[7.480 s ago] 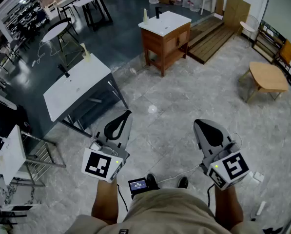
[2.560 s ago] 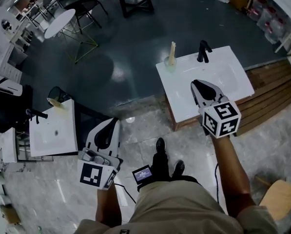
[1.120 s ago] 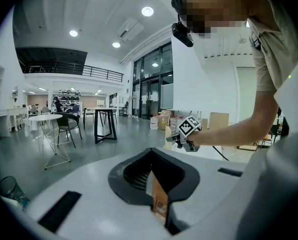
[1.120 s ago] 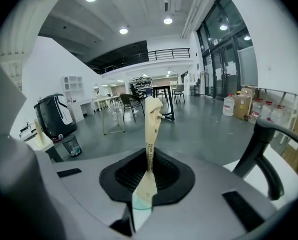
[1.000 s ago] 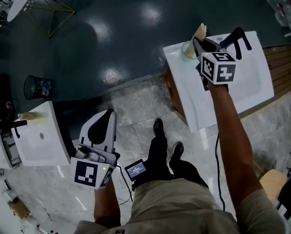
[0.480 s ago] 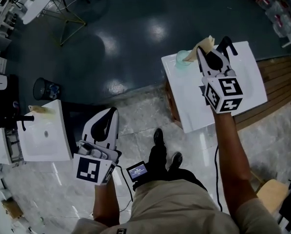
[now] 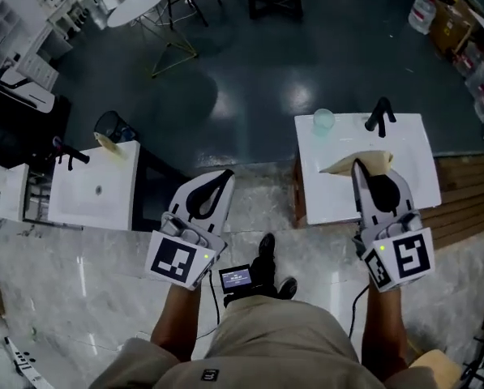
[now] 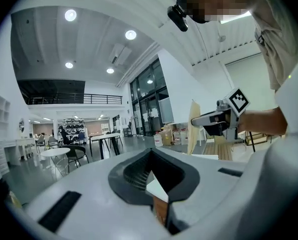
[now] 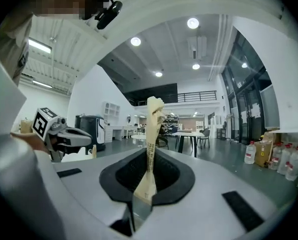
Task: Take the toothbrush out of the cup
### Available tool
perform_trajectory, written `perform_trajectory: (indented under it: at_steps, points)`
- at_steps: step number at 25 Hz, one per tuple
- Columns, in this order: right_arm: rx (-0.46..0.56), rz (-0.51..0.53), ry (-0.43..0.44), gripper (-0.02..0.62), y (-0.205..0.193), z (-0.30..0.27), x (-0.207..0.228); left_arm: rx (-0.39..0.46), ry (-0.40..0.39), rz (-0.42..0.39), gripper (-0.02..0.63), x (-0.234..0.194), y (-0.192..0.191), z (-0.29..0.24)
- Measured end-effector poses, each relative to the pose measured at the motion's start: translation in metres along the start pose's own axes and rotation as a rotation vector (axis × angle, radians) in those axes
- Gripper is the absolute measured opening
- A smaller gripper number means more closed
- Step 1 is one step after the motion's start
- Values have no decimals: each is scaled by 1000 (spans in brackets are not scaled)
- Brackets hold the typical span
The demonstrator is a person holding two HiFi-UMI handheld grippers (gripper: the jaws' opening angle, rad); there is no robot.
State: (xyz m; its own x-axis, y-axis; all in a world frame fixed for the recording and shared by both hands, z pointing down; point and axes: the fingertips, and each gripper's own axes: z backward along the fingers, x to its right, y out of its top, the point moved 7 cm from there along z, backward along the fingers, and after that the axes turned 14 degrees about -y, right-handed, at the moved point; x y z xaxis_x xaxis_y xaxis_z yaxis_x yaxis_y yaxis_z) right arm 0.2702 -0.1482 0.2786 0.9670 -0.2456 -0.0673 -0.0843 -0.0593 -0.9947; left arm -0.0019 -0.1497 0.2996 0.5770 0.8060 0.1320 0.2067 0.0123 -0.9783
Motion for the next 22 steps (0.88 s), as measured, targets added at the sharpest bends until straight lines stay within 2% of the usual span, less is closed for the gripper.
perform_trajectory:
  at_steps: [3,10,22]
  points:
    - [25,10,34,26,15,35,-15,15,24,-19,6,25,16,22]
    - [56,16,123,26,27,76,-35,15,149,-8,6,66,29,70]
    - [65,-2,300,26,32,77,-98,-20,363,4,6,61,26,158]
